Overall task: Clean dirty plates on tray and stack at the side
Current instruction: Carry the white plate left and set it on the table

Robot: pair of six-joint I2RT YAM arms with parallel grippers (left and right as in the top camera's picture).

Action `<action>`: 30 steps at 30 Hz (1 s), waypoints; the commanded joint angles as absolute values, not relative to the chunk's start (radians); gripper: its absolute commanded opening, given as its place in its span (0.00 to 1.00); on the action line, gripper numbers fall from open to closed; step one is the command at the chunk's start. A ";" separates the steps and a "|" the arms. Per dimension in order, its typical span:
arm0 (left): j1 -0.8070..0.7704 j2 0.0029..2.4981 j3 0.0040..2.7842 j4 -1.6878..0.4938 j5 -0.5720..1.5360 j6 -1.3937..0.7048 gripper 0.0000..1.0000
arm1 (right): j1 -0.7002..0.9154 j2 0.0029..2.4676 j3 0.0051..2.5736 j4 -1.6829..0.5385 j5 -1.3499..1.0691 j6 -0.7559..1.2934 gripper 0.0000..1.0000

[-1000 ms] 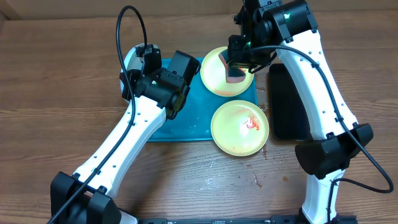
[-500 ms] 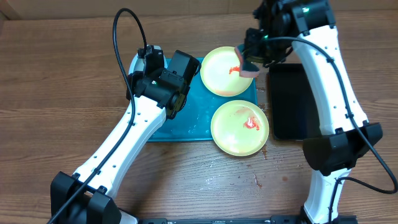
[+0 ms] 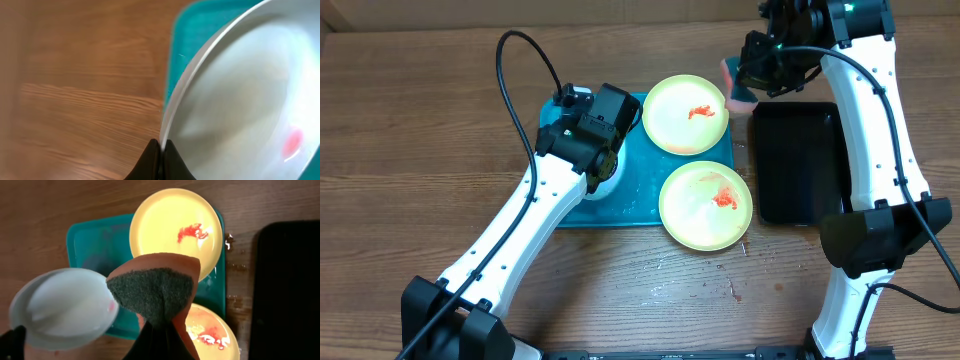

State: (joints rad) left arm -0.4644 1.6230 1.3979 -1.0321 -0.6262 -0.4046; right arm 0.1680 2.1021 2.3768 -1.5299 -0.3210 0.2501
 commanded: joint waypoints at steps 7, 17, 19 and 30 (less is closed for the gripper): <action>-0.226 1.601 1.418 -1.069 0.004 -0.501 0.04 | 0.169 2.094 2.389 -1.501 -0.346 0.193 0.04; 0.146 1.605 1.417 -1.061 0.113 -0.460 0.04 | 0.169 2.094 2.389 -1.535 -0.345 0.122 0.04; 0.219 1.612 1.416 -1.060 0.113 -0.448 0.04 | 0.169 2.094 2.389 -1.538 -0.345 0.121 0.04; 0.492 1.740 1.416 -0.988 0.103 -0.410 0.04 | 0.169 2.094 2.389 -1.559 -0.321 0.096 0.04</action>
